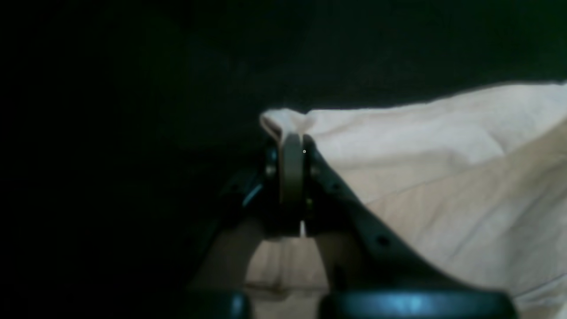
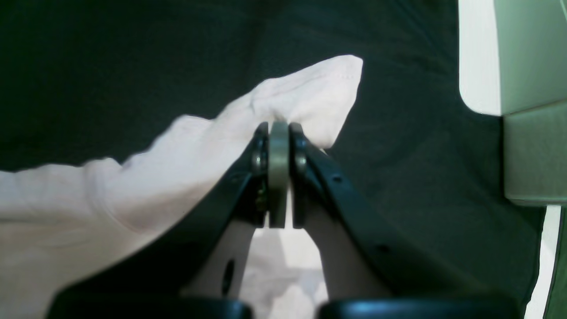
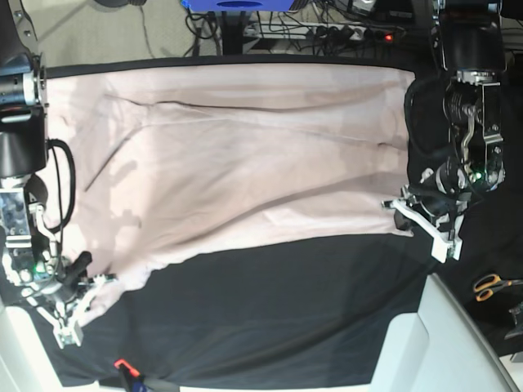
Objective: Fold the T-shirt properly
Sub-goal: 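Pull both held shirt edges toward the robot, folding the shirt lengthwise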
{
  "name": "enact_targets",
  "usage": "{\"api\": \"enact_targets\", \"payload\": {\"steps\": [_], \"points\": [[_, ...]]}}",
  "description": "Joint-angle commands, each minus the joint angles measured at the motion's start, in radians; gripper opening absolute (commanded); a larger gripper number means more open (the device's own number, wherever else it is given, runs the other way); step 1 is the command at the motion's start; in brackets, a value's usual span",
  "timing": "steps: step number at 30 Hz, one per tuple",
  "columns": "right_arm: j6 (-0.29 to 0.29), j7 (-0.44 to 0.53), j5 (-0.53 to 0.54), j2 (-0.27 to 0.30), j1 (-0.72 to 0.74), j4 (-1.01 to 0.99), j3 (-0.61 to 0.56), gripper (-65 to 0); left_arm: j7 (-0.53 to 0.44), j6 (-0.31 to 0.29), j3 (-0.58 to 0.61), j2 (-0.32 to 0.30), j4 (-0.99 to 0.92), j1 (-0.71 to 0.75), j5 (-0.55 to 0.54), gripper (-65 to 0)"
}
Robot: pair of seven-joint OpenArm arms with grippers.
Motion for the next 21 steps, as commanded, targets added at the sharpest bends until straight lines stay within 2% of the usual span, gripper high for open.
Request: {"api": "enact_targets", "payload": {"steps": [1,5,11,13,18,21], "points": [[-0.006,0.02,-0.002,0.011,0.02,0.021,0.008,-65.0,-0.017,-0.006,-0.004,-0.015,0.008,-0.013,-0.007,-65.0],[-0.006,0.02,-0.002,0.011,-0.008,0.023,0.009,-65.0,-0.021,-0.006,-0.002,-0.015,0.001,-0.003,0.007,-65.0],[-0.006,0.02,-0.002,0.011,-0.043,0.073,0.009,-65.0,-0.024,-0.009,-0.001,0.031,0.001,-0.006,0.235,-65.0],[-0.006,0.02,-0.002,0.011,-0.048,0.081,0.009,-65.0,-0.024,-0.01,-0.001,0.043,0.001,-0.01,0.272,-65.0],[-0.006,-0.015,-0.002,0.011,-0.073,0.135,0.011,-65.0,-0.07,-0.01,-0.001,0.047,0.02,-0.002,0.278,-65.0],[-0.006,-0.02,-0.002,0.01,-0.117,0.201,0.063,-65.0,-0.078,-0.01,-0.001,0.047,0.041,0.024,0.278,-65.0]]}}
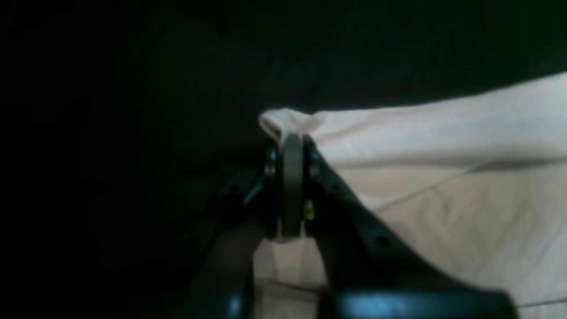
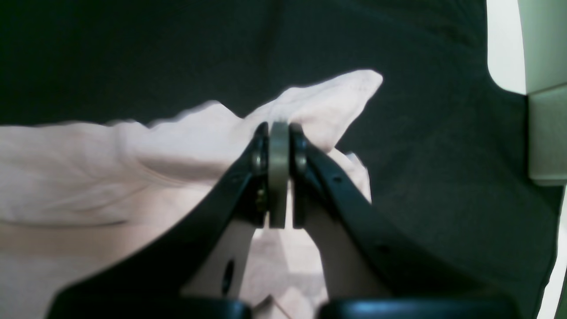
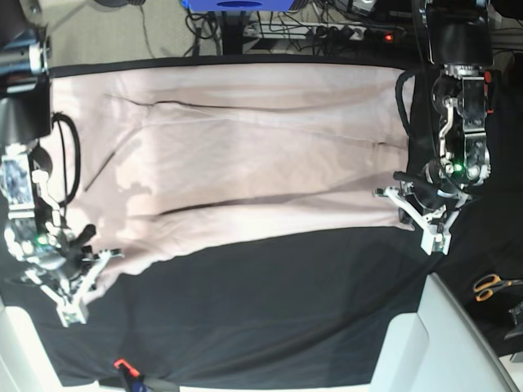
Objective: Fold the T-shirt properly
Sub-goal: 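Pull both held shirt edges toward the robot, folding the shirt lengthwise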
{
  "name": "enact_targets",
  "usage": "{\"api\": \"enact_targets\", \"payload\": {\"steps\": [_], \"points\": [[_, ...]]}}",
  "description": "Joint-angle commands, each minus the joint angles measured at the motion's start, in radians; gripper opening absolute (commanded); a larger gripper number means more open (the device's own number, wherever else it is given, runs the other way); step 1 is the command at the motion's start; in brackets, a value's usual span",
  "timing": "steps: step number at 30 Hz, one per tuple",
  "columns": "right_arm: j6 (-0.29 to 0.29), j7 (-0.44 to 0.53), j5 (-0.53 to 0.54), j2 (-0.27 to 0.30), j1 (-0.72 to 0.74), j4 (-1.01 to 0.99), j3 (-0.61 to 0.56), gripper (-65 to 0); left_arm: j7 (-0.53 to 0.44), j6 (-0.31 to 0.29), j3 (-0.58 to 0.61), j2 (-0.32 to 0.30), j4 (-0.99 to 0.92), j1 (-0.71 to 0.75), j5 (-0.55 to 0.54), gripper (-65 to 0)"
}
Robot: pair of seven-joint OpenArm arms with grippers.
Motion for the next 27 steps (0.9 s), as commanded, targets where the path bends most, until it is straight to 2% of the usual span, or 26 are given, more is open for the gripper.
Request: {"api": "enact_targets", "payload": {"steps": [1,5,9,13,21,27], "points": [[-0.01,0.012,-0.006,0.018,0.018,0.039,0.033,-65.0,-0.015,0.004,-0.005,-0.011,0.033,0.001,0.001,-65.0],[-0.01,-0.088,-0.006,0.016,-0.013,0.099,0.082,-65.0,-0.015,0.004,-0.004,-0.011,0.067,0.047,0.001,-65.0],[-0.01,-0.128,-0.006,0.016,-0.08,0.194,0.118,-65.0,-0.016,0.004,0.041,-0.016,0.099,0.093,0.004,-65.0],[-0.01,-0.212,-0.002,0.011,-0.125,0.258,0.148,-65.0,-0.019,0.004,0.067,-0.016,0.113,0.138,0.007,-65.0],[-0.012,-0.266,-0.001,0.01,-0.221,0.341,0.148,-65.0,-0.019,0.004,0.067,-0.019,0.159,0.193,0.008,-65.0],[-0.012,-0.281,-0.004,-0.039,-0.283,0.384,0.23,-65.0,-0.019,0.004,0.067,-0.02,0.162,0.222,0.008,-65.0]]}}
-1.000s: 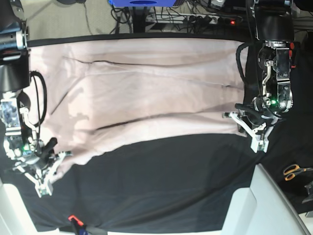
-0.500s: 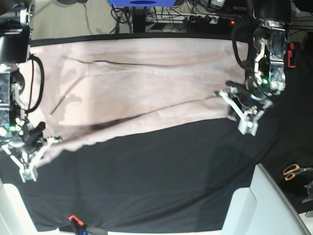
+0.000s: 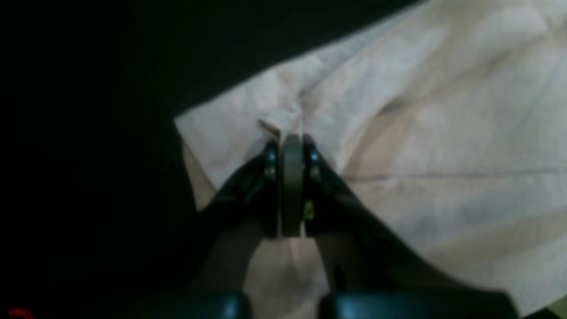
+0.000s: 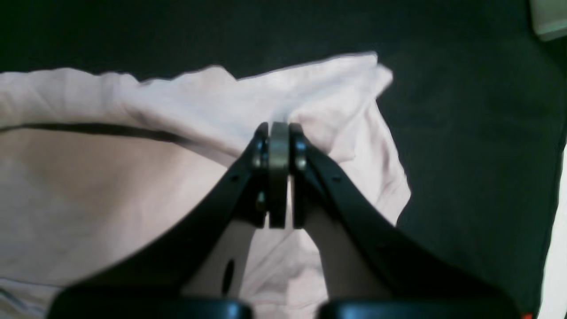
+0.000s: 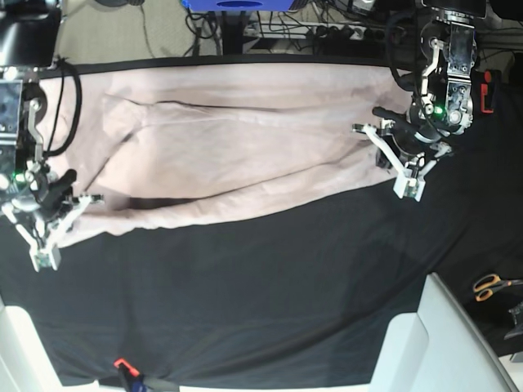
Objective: Fold the T-shirt properly
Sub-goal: 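Pull both held shirt edges toward the robot, folding the shirt lengthwise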
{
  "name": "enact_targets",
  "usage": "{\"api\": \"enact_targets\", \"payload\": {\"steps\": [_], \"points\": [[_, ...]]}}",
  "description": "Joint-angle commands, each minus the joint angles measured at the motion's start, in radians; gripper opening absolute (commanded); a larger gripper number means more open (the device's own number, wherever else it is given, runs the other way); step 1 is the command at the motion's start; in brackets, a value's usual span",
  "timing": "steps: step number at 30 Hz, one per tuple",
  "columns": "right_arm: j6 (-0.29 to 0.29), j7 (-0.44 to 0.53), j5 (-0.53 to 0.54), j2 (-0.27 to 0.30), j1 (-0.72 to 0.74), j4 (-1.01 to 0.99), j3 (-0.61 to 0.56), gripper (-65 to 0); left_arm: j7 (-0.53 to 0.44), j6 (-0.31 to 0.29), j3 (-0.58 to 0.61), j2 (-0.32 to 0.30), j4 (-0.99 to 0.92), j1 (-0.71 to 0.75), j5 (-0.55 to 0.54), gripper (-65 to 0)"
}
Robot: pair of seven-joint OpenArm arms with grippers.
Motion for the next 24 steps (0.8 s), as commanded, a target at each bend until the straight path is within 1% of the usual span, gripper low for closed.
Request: {"api": "enact_targets", "payload": {"steps": [1,3,5,8,9,11,13,16,18,20,24], "points": [[-0.008,-0.002,-0.004,0.015,0.004,0.021,0.018,-65.0,-0.02,0.005,-0.007,-0.024,0.02,-0.003,0.001,-65.0],[-0.006,-0.026,-0.004,0.013,-0.011,0.03,0.023,-65.0,-0.022,0.005,-0.007,-0.038,0.02,-0.003,0.001,-65.0],[-0.006,-0.032,-0.004,0.013,-0.042,0.057,0.023,-65.0,-0.022,0.005,-0.007,-0.054,0.02,-0.006,0.001,-65.0],[-0.008,-0.037,-0.004,0.009,-0.082,0.106,0.024,-65.0,-0.022,0.005,-0.007,-0.064,0.02,-0.01,0.001,-65.0],[-0.008,-0.049,-0.004,0.0,-0.091,0.116,0.024,-65.0,-0.022,0.005,-0.007,-0.064,0.02,-0.012,0.001,-65.0],[-0.008,-0.094,-0.004,-0.03,-0.103,0.138,0.06,-65.0,-0.023,0.005,-0.007,-0.064,0.02,-0.012,0.001,-65.0],[-0.008,-0.117,-0.004,-0.059,-0.112,0.153,0.084,-65.0,-0.057,0.005,-0.006,-0.064,0.02,-0.01,0.001,-65.0],[-0.008,-0.124,-0.004,-0.066,-0.132,0.169,0.087,-65.0,-0.112,0.005,0.037,-0.07,0.012,-0.003,0.002,-65.0],[-0.008,-0.124,-0.004,-0.069,-0.143,0.169,0.087,-65.0,-0.117,0.005,0.062,-0.077,0.008,-0.001,0.002,-65.0],[-0.008,-0.124,-0.004,-0.086,-0.158,0.17,0.092,-65.0,-0.117,0.005,0.067,-0.077,0.003,-0.001,0.002,-65.0],[-0.008,-0.124,-0.004,-0.093,-0.2,0.21,0.095,-65.0,-0.117,0.005,0.067,-0.077,0.006,0.0,0.002,-65.0]]}}
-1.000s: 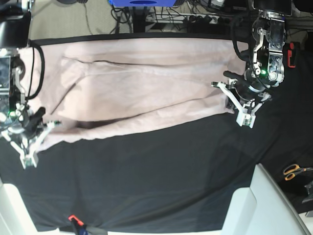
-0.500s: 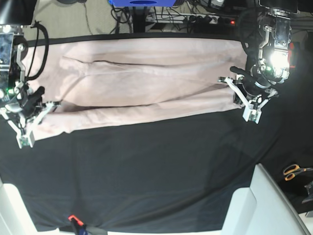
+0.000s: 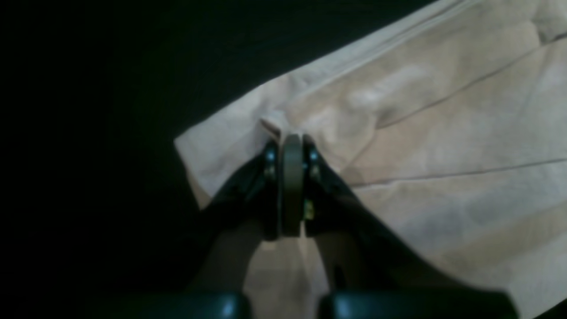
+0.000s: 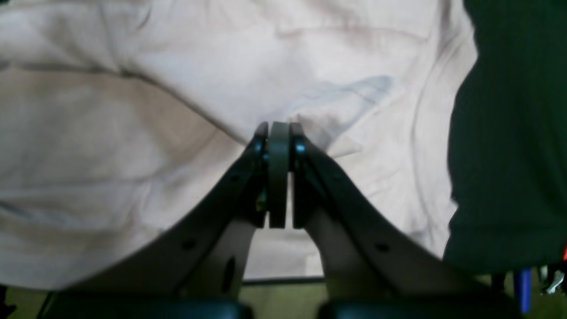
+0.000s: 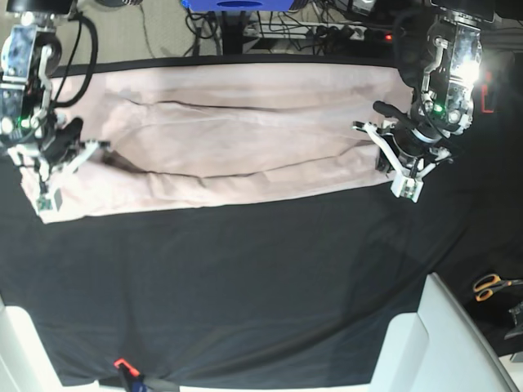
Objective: Fold the T-shirt properly
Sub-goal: 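Pull both held shirt edges toward the robot, folding the shirt lengthwise, then lay the folded edge flat with both grippers and hold it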
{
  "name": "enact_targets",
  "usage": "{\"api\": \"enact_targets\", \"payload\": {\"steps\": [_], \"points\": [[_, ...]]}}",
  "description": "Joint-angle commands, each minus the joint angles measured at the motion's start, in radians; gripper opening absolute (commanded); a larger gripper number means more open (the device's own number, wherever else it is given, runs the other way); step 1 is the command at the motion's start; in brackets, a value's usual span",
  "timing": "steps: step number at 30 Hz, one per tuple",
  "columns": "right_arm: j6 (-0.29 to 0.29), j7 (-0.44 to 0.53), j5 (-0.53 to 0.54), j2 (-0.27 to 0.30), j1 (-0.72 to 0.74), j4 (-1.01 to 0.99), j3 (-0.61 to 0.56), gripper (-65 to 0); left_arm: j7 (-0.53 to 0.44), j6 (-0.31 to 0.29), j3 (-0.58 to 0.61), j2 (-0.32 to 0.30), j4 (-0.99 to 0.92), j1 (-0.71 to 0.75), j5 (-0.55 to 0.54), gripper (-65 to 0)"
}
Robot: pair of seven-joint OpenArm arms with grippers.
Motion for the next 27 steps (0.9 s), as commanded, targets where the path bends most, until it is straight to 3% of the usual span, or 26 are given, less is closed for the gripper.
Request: {"api": "enact_targets", "payload": {"steps": [1,27], "points": [[-0.001,0.018,-0.002,0.012,0.003,0.038,0.006,-65.0,-0.023,0.005,-0.005,-0.011,0.019,-0.004,0.002,-65.0],[-0.001,0.021,-0.004,-0.039,-0.112,0.098,0.033,-65.0,-0.024,0.005,-0.014,-0.013,0.048,0.099,0.002,-65.0]]}}
